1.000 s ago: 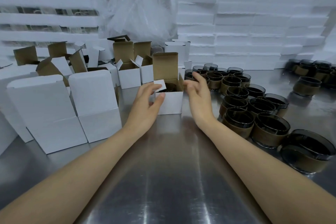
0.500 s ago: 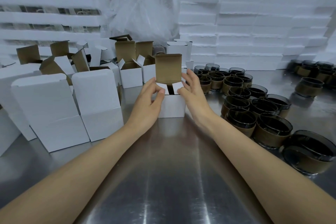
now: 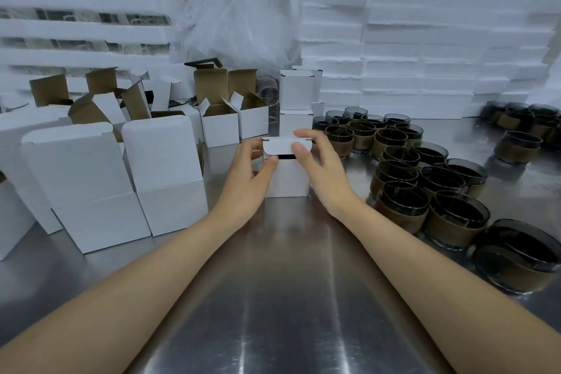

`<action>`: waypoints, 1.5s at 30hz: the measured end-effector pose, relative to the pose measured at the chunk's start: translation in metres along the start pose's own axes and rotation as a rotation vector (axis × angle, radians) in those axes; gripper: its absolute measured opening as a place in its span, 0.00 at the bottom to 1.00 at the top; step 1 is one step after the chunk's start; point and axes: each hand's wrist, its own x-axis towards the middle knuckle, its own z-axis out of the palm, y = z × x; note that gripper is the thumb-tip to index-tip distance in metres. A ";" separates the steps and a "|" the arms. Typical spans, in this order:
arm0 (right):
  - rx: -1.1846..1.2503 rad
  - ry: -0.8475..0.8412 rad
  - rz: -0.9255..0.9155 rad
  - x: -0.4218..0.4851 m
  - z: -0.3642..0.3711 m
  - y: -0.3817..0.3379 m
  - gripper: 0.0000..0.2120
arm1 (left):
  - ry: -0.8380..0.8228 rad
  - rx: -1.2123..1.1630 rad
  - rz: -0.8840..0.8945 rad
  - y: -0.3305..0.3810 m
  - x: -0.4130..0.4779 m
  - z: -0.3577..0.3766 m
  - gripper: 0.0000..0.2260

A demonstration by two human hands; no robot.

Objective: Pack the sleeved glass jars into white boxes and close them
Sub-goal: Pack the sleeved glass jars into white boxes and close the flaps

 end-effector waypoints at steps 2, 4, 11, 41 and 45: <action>-0.034 0.002 -0.032 0.000 0.000 0.000 0.11 | 0.009 -0.036 -0.008 0.000 0.000 0.000 0.13; -0.061 -0.004 -0.069 -0.001 -0.001 -0.001 0.11 | 0.003 -0.059 0.022 0.000 -0.001 -0.001 0.15; -0.134 -0.027 -0.148 0.000 -0.004 -0.002 0.09 | -0.020 0.012 0.081 -0.004 0.001 -0.003 0.10; -1.344 -0.026 -0.134 0.051 0.016 0.032 0.31 | 0.074 -0.083 -0.185 -0.025 0.015 0.007 0.11; -1.352 -0.024 -0.142 0.055 0.019 0.037 0.31 | 0.059 -0.062 -0.190 -0.024 0.016 0.007 0.11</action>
